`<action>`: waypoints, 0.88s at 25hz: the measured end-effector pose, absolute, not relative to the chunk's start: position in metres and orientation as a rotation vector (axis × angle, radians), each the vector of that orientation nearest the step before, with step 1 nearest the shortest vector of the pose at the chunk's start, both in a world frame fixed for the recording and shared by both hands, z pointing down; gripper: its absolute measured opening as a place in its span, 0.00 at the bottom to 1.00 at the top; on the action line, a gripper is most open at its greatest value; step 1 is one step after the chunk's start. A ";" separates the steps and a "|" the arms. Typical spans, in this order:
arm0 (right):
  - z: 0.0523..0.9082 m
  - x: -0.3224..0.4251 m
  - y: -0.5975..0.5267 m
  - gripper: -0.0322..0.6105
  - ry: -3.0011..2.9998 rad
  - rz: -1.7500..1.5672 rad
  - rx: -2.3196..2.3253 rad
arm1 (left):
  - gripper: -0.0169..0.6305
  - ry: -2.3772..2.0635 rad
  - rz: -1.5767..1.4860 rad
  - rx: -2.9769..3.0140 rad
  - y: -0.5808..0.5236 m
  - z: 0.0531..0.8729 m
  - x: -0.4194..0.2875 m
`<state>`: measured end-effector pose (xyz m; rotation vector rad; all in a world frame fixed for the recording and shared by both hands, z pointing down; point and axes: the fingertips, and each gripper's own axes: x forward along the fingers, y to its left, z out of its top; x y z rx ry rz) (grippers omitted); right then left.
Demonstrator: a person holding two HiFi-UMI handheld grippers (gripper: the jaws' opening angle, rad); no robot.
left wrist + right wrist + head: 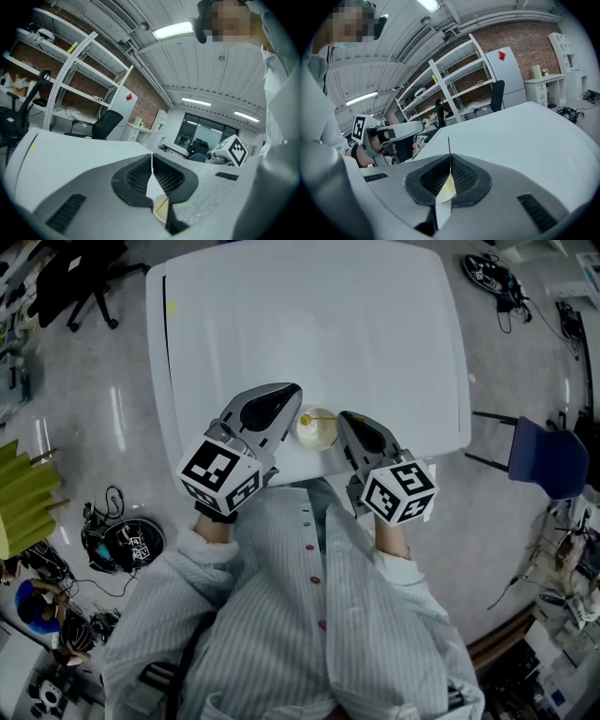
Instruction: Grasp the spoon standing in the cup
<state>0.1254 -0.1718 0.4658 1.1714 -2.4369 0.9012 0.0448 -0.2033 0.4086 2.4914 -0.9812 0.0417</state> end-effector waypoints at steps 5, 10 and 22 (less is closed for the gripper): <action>0.447 0.132 -0.169 0.07 -2.484 0.888 1.158 | 0.05 -1.042 0.030 2.499 -0.199 0.397 0.041; 0.428 0.140 -0.168 0.07 -2.535 0.879 1.169 | 0.05 -1.096 0.014 2.509 -0.198 0.386 0.034; 0.375 0.133 -0.175 0.07 -2.714 0.844 1.128 | 0.05 -1.200 -0.036 2.525 -0.191 0.361 0.023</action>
